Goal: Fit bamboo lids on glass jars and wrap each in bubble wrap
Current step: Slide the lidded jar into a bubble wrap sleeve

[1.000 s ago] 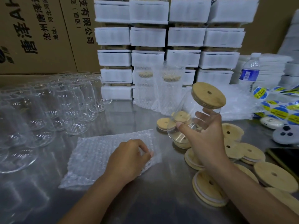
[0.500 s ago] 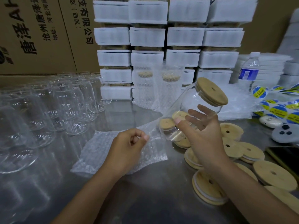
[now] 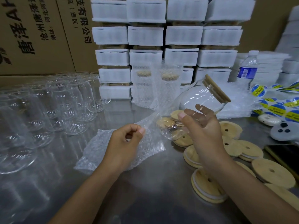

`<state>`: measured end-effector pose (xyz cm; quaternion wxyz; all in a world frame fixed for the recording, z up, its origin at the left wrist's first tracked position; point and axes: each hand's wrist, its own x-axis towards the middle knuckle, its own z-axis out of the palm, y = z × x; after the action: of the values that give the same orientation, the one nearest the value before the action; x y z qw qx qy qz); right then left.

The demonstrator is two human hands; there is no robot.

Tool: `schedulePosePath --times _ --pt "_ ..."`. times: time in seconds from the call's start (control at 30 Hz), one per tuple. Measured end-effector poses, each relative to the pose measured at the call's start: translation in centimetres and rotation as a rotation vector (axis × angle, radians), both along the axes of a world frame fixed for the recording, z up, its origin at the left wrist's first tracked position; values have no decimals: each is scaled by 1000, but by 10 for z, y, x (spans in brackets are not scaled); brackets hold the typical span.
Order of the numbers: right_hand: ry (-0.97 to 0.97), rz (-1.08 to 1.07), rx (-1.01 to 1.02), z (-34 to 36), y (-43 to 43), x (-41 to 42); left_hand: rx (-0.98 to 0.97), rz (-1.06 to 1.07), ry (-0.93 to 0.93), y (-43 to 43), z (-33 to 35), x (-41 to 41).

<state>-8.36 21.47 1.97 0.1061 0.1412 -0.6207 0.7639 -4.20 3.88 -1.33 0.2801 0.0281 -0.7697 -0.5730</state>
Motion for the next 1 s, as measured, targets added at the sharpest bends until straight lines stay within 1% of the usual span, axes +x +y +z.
schedulePosePath --times 0.17,0.3,0.4,0.47,0.57,0.7,0.83,1.0 --pt "-17 -8 101 -2 2 0 75 -13 45 1 6 3" --pt "-59 31 114 1 0 4 70 -35 15 5 9 4" --pt "-99 38 67 3 -2 7 56 -53 -10 5 8 5" --pt "-136 30 -3 5 -1 7 65 -68 -20 5 8 5" --pt "-213 131 -178 11 0 6 88 -100 -41 5 7 6" --pt "-380 216 -287 12 1 4 129 -137 -56 8 10 7" --pt "-480 303 -317 10 1 4 221 -151 -55 10 8 8" --pt "-508 345 -279 8 1 3 354 -219 -55 7 9 9"
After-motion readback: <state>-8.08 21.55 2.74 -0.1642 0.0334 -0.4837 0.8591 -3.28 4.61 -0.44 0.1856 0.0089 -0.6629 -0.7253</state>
